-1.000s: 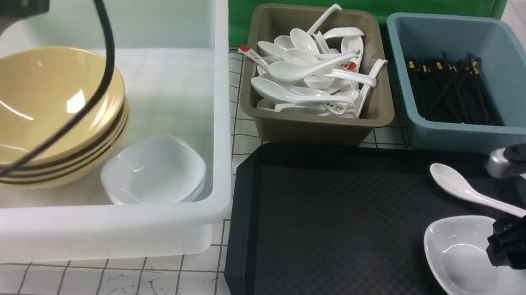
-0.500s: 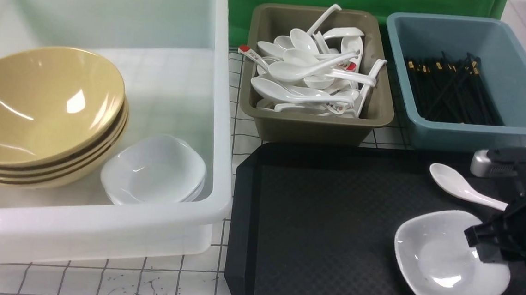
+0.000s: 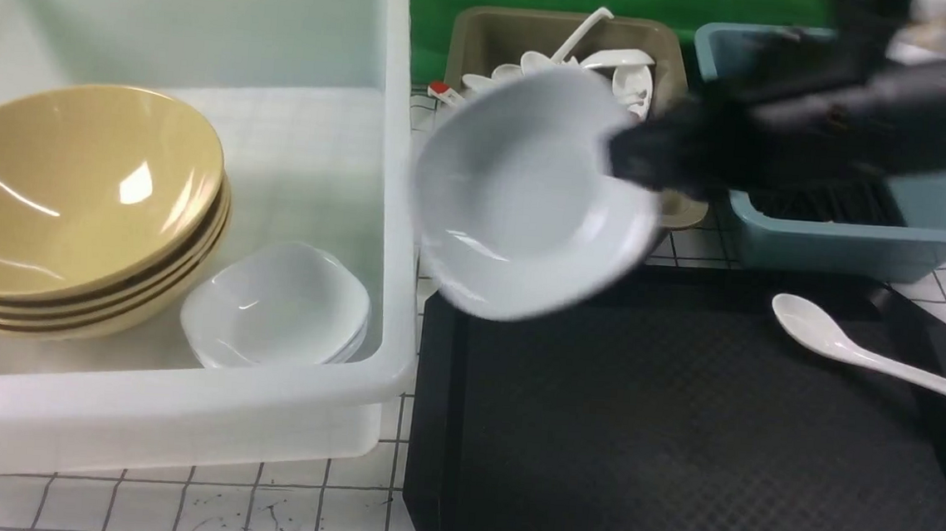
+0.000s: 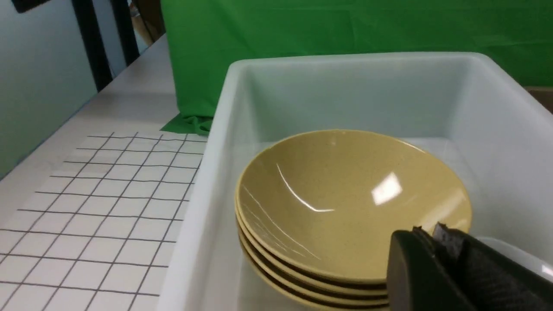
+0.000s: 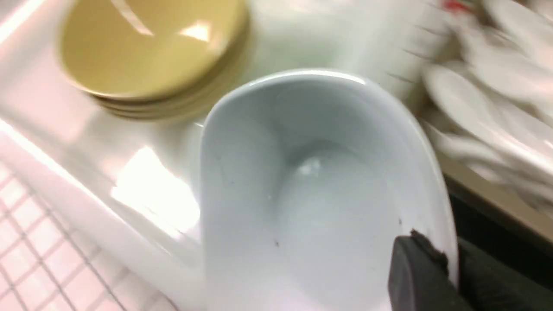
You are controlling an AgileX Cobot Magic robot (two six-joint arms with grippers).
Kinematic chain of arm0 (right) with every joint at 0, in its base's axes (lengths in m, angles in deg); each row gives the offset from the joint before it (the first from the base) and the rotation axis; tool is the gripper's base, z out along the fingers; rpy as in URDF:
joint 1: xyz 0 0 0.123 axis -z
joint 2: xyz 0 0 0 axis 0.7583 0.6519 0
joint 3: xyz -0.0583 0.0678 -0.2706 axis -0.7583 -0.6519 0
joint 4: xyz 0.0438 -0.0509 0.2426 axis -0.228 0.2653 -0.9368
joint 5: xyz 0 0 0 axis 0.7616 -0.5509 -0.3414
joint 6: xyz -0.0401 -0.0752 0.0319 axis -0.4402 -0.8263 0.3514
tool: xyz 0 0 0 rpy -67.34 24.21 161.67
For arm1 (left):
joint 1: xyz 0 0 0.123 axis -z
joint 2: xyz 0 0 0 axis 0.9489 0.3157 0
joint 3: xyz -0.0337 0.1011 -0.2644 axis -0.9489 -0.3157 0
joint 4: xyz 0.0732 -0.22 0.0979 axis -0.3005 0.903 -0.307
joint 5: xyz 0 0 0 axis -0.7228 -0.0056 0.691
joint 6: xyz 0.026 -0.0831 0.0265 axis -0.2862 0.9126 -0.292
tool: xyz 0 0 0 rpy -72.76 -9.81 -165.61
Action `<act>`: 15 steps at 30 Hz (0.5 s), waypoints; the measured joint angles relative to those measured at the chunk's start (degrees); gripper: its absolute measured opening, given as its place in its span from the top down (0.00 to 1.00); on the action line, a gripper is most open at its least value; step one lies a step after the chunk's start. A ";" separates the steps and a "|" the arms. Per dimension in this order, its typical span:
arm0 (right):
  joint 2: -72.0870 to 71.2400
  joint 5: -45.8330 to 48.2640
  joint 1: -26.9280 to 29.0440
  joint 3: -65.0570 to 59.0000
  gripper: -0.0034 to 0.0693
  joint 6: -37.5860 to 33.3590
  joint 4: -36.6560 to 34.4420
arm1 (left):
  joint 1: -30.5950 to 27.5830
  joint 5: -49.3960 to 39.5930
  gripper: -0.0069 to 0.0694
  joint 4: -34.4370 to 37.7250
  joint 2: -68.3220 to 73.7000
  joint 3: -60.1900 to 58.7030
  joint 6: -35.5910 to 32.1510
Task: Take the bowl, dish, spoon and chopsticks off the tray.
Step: Use the right arm to put the plate into the large storage box on the left
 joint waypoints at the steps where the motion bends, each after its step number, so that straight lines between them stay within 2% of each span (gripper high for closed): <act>1: 0.72 0.00 -0.40 1.54 0.85 0.11 0.09 | 0.00 0.24 0.91 0.00 -0.06 -0.59 0.00; 3: 10.32 1.05 -4.47 10.86 0.85 2.86 3.65 | 0.00 0.88 0.92 -0.18 -0.45 -3.41 0.00; 8: 25.83 7.25 -8.94 28.75 0.85 9.81 14.61 | 0.00 1.33 0.92 -0.43 -0.51 -5.71 -1.23; 15: 39.43 20.22 -11.77 44.45 0.81 12.63 19.69 | 0.00 1.94 0.93 -0.62 -0.51 -5.71 -1.34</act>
